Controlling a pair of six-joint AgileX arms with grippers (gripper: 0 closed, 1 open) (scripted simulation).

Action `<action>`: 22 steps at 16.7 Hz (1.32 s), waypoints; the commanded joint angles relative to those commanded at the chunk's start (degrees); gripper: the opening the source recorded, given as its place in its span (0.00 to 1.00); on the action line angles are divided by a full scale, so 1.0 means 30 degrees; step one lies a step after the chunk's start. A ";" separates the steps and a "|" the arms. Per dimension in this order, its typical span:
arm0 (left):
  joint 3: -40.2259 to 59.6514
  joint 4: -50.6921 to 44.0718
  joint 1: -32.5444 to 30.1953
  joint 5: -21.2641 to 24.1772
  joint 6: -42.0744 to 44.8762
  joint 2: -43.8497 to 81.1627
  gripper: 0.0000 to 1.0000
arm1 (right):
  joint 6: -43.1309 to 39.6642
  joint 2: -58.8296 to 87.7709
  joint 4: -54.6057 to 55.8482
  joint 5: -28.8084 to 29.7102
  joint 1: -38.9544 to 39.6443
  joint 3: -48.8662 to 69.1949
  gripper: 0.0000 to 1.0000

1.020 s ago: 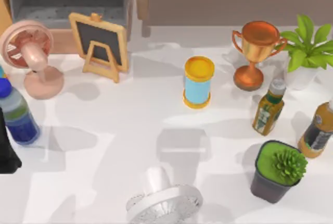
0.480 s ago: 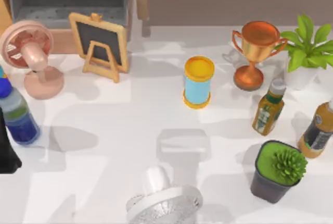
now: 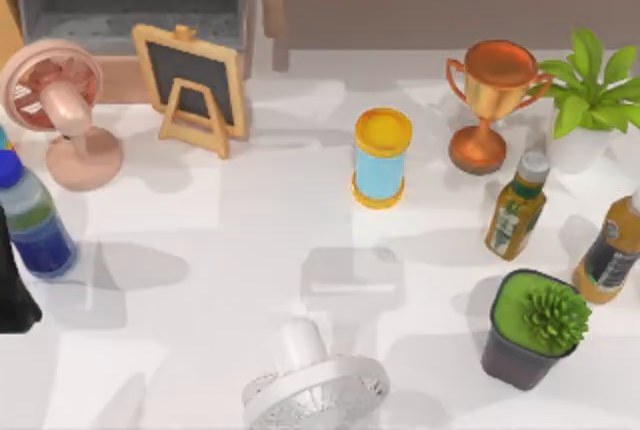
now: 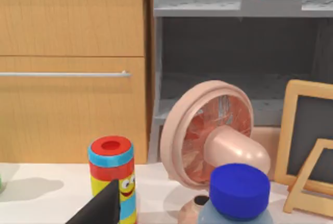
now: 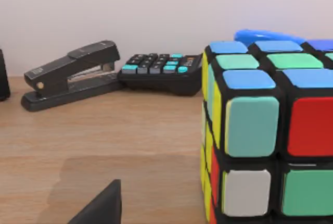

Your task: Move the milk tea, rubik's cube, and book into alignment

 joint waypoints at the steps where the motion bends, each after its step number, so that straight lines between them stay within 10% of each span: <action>1: 0.0000 0.0000 0.0000 0.0000 0.0000 0.0000 1.00 | 0.0018 -0.0995 -0.0087 0.0282 0.0371 -0.0972 1.00; 22: 0.0000 0.0000 0.0000 0.0000 0.0000 0.0000 1.00 | -0.0877 -3.0486 -0.1885 0.3024 0.4011 -2.8294 1.00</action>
